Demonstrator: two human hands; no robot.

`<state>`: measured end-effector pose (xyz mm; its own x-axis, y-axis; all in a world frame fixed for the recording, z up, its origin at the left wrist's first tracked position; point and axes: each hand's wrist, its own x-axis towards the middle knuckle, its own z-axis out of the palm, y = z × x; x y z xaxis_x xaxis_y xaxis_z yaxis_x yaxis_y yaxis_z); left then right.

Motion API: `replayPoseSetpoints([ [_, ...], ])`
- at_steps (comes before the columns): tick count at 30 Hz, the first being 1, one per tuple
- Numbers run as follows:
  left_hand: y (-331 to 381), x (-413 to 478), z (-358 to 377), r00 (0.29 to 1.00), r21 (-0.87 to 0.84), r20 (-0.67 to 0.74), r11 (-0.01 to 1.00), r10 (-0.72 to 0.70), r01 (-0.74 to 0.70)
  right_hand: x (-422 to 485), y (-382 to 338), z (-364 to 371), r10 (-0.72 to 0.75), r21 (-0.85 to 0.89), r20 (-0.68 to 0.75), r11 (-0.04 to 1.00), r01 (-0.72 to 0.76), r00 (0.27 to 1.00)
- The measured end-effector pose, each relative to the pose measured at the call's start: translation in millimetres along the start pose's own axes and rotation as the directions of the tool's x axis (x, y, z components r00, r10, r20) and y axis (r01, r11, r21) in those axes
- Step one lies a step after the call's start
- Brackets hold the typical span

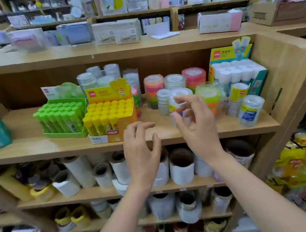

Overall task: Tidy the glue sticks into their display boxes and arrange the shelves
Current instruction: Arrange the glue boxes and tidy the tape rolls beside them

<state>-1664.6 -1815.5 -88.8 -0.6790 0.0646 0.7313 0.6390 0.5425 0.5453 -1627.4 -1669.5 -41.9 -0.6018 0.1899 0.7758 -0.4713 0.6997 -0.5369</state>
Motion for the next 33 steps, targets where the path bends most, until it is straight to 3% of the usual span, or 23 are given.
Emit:
replayPoseSetpoints([
  [5, -64, -8, -82, 0.984, 0.129, -0.145, 0.984, -0.103, 0.122, -9, -56, 86, -0.042, 0.29, 0.186, 0.957, -0.014, 0.982],
  [8, -114, -12, -142, 0.944, 0.244, -0.269, 0.935, -0.19, 0.258, -13, -93, 149, -0.107, 0.364, 0.292, 0.931, -0.007, 0.95],
  [12, -185, -6, -221, 0.886, 0.264, -0.339, 0.872, -0.316, 0.412, -13, -141, 240, -0.128, 0.414, 0.407, 0.908, -0.058, 0.904],
  [17, -265, 19, -296, 0.896, 0.203, -0.189, 0.877, -0.401, 0.435, 1, -179, 356, 0.022, 0.354, 0.479, 0.91, -0.216, 0.878],
  [21, -299, 40, -316, 0.888, 0.184, -0.044, 0.87, -0.458, 0.458, 16, -186, 415, 0.124, 0.328, 0.461, 0.896, -0.299, 0.878],
  [23, -309, 49, -317, 0.864, 0.113, 0.029, 0.86, -0.503, 0.498, 26, -187, 431, 0.195, 0.308, 0.507, 0.869, -0.388, 0.84],
  [27, -322, 62, -311, 0.899, 0.108, 0.109, 0.904, -0.424, 0.413, 41, -185, 444, 0.256, 0.275, 0.579, 0.832, -0.481, 0.774],
  [33, -337, 100, -295, 0.891, 0.115, 0.253, 0.926, -0.376, 0.358, 55, -158, 449, 0.357, 0.141, 0.378, 0.89, -0.435, 0.854],
])
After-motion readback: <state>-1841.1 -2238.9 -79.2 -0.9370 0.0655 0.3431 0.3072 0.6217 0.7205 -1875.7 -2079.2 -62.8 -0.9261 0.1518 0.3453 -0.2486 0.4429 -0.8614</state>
